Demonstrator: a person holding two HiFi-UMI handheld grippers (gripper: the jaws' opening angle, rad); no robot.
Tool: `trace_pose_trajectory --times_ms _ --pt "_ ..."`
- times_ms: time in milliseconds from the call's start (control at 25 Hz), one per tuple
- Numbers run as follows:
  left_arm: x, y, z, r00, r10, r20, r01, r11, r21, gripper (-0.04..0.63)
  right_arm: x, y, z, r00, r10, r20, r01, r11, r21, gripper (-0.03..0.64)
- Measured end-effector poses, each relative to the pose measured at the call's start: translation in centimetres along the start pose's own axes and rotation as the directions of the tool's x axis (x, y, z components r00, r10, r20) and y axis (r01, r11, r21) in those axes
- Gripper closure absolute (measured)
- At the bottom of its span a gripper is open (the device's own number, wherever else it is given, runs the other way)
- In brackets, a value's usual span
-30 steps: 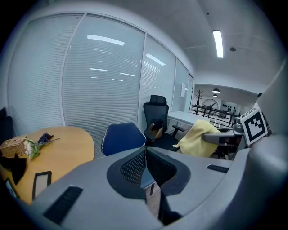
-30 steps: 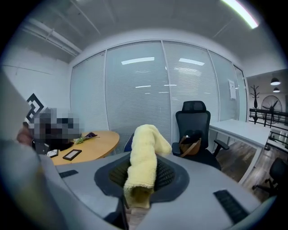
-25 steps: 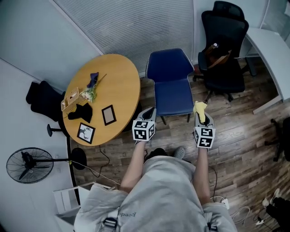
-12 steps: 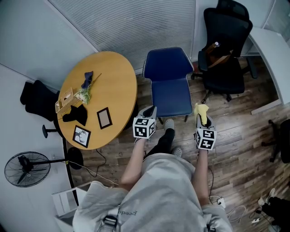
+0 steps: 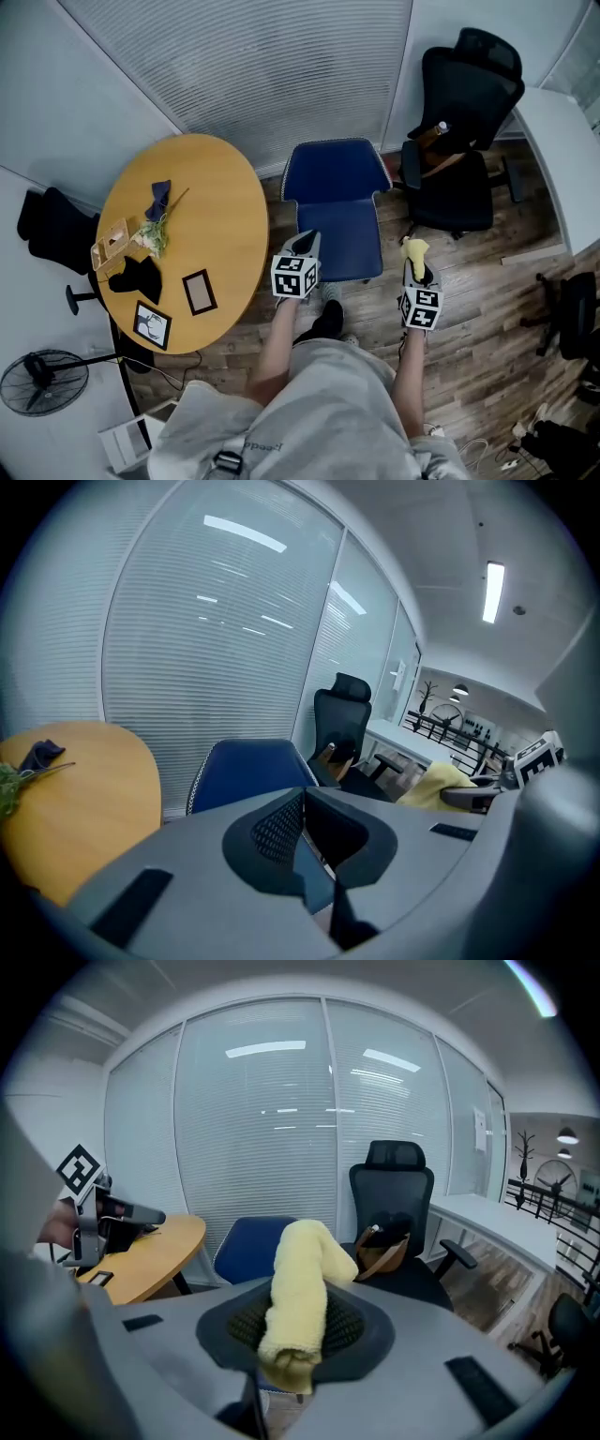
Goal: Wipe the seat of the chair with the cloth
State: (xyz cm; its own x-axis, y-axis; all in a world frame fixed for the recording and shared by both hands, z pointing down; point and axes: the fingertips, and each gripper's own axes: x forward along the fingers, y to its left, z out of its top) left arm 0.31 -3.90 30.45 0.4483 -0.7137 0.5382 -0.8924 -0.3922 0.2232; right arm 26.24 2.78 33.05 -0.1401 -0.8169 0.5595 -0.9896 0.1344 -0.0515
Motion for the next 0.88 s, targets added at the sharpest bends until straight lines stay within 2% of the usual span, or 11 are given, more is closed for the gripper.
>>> trace_pose_trajectory --times_ms 160,280,360,480,560,680,880 --pt "3.1 3.3 1.0 1.000 0.014 -0.025 -0.014 1.000 -0.012 0.568 4.6 1.5 0.7 0.998 0.062 -0.033 -0.061 0.998 0.034 0.520" --pt "5.4 5.9 2.1 1.000 0.012 -0.020 -0.012 0.999 -0.041 0.568 7.7 2.6 1.3 0.988 0.153 -0.021 -0.147 0.973 0.176 0.520" --pt "7.1 7.4 2.6 1.000 0.004 -0.018 -0.005 0.999 -0.051 0.568 9.5 2.5 1.2 0.984 0.176 -0.029 -0.164 0.958 0.235 0.520" --pt "9.8 9.3 3.0 1.000 -0.012 -0.017 0.011 0.998 -0.055 0.568 11.9 2.0 0.7 0.982 0.175 -0.074 -0.155 0.964 0.218 0.520" --pt "11.3 10.0 3.1 1.000 -0.023 -0.019 0.023 0.999 -0.035 0.568 12.9 1.3 0.3 0.978 0.188 -0.092 -0.159 0.953 0.257 0.520" --pt "13.3 11.3 4.0 0.999 -0.032 -0.014 0.032 0.999 0.041 0.568 15.0 0.9 -1.0 0.964 0.238 -0.117 -0.185 0.919 0.348 0.520" --pt "16.7 15.1 5.3 1.000 0.021 -0.002 -0.020 0.994 0.111 0.568 21.1 0.7 -1.6 0.941 0.293 -0.168 -0.242 0.932 0.269 0.520"
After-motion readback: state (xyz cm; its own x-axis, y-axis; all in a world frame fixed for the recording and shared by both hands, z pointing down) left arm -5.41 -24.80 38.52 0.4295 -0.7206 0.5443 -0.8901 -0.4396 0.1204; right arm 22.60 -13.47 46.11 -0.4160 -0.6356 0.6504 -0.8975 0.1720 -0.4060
